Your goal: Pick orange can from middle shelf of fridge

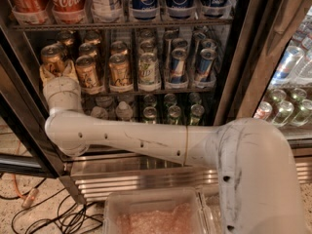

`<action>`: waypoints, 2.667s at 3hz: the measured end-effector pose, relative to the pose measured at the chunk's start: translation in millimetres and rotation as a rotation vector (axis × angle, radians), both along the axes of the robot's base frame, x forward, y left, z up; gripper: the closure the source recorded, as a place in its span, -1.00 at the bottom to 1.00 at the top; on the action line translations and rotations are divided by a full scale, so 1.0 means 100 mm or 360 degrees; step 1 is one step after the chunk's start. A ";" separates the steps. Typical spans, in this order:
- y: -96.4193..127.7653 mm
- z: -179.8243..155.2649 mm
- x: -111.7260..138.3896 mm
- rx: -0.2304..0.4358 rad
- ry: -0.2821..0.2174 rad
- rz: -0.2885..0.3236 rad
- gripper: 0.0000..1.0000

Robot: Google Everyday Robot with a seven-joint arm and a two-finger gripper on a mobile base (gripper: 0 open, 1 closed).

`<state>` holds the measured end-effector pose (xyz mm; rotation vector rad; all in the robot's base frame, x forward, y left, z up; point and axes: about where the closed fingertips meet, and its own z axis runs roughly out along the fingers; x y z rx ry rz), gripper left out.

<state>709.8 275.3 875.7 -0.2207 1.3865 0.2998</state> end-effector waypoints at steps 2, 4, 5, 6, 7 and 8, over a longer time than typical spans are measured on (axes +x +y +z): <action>-0.15 0.27 -0.30 -0.0044 -0.0068 0.0105 1.00; -0.30 0.39 -0.79 -0.0070 0.0007 0.0350 1.00; -0.44 0.42 -1.06 -0.0100 0.0071 0.0452 1.00; -0.60 0.42 -1.30 -0.0134 0.0132 0.0526 1.00; -0.77 0.43 -1.48 -0.0171 0.0172 0.0554 1.00; -0.94 0.42 -1.64 -0.0195 0.0212 0.0552 1.00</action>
Offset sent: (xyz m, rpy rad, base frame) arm -0.0520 -0.0269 0.0437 -0.0428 -0.0692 0.1140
